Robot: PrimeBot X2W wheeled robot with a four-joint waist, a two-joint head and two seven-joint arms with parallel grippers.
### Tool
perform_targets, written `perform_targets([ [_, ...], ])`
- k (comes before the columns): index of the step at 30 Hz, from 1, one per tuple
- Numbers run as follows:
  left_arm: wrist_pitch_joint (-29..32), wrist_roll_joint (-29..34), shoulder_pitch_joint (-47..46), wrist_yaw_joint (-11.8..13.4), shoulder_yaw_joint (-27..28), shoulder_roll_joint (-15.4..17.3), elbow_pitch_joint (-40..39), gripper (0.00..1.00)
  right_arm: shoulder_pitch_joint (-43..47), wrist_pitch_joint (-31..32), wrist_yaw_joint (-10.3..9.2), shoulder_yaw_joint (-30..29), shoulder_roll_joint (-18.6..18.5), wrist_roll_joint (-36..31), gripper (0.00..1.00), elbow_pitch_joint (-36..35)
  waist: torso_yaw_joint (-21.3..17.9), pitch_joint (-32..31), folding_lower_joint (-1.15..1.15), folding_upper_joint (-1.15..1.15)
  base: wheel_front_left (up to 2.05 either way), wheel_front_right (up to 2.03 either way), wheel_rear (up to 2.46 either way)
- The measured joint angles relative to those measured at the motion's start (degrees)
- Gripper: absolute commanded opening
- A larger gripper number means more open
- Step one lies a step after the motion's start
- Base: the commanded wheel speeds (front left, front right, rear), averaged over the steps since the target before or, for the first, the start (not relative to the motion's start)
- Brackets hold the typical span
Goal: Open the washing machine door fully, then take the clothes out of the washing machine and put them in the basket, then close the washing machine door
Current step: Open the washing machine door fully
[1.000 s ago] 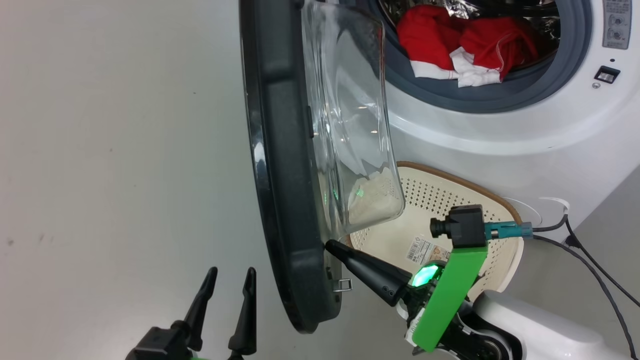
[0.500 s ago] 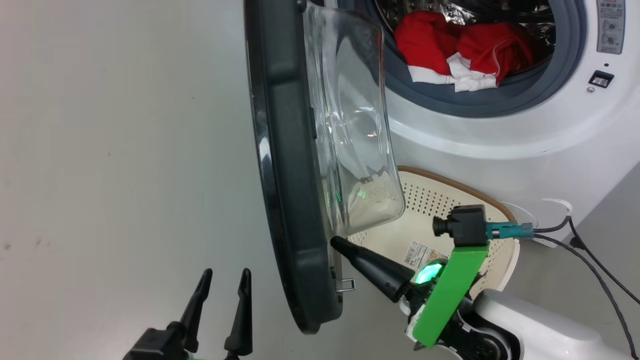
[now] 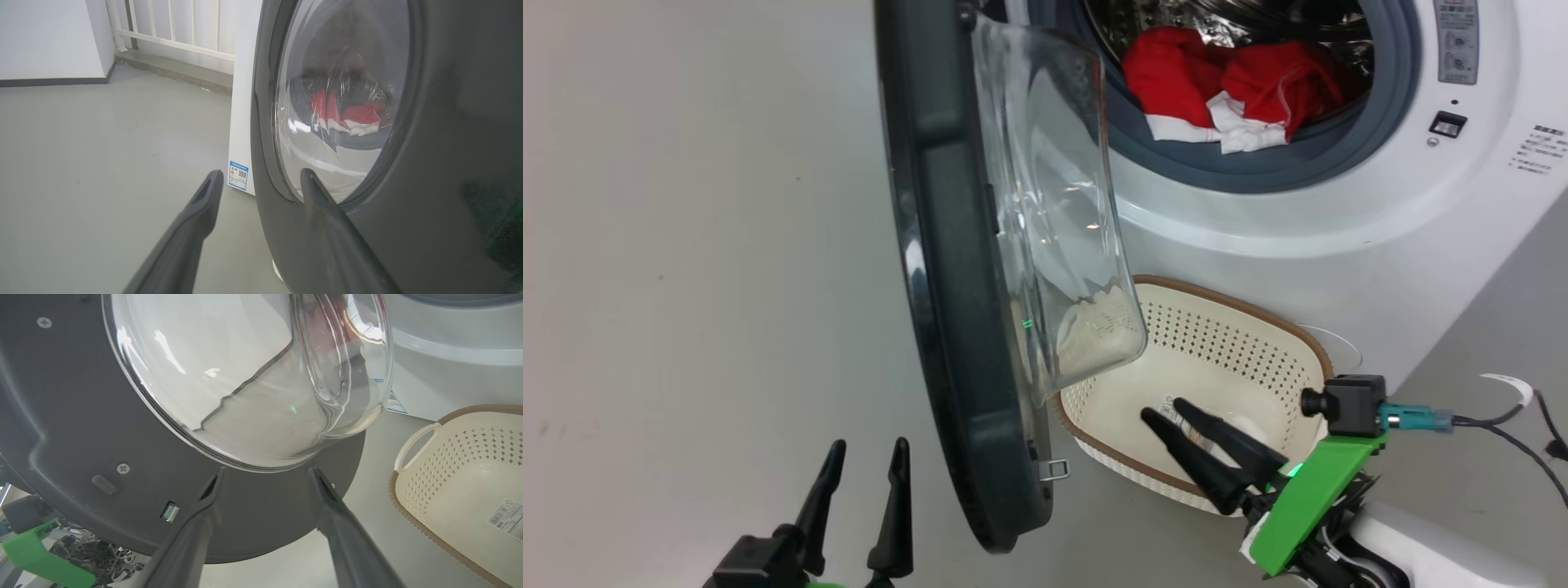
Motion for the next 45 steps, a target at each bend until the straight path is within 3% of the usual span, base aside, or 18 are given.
perform_targets([
  [6, 0.00, 0.00, 0.00, -0.05, 1.22, -0.01, 0.21, 1.00, 2.70, -0.51, 0.01, -5.97, 0.57, -5.19, 1.00, 4.50, -1.61, 0.14, 0.00, 0.00, 0.00, 0.00, 0.00],
  [9, 0.00, 0.10, 0.01, -0.10, 1.67, -0.01, 0.26, 1.00, 5.80, -0.59, 0.01, -11.95, 2.20, -11.37, 1.00, 6.70, -2.45, 0.17, 0.00, 0.00, 0.00, 0.00, 0.00],
  [18, 0.00, 0.52, 0.02, -0.47, 2.43, -0.01, 0.30, 1.00, 12.00, -0.67, 0.01, -21.06, 5.52, -21.96, 1.00, 8.90, -3.61, -0.23, 0.00, 0.00, 0.00, 0.00, 0.00],
  [20, 0.00, 0.53, 0.03, -0.47, 2.69, -0.01, 0.30, 1.00, 13.58, -0.67, 0.01, -25.07, 6.51, -27.02, 1.00, 9.13, -3.95, -0.29, 0.00, 0.00, 0.00, 0.00, 0.00],
  [26, 0.00, 0.60, 0.04, -0.54, 2.98, -0.01, 0.29, 1.00, 17.46, -0.75, 0.01, -35.57, 9.79, -38.54, 1.00, 8.43, -4.48, -0.38, 0.00, 0.00, 0.00, 0.00, 0.00],
  [37, 0.00, 1.01, 0.07, -0.54, 3.15, -0.01, 0.05, 1.00, 23.28, -0.75, 0.01, -46.91, 14.77, -55.98, 1.00, 4.16, -4.77, -0.26, 0.00, 0.00, 0.00, 0.00, 0.00],
  [45, 0.00, 1.01, 0.06, -0.52, 3.25, -0.01, -0.29, 1.00, 26.59, -0.76, 0.01, -52.92, 18.15, -62.36, 1.00, 1.12, -4.69, -0.29, 0.00, 0.00, 0.00, 0.00, 0.00],
])
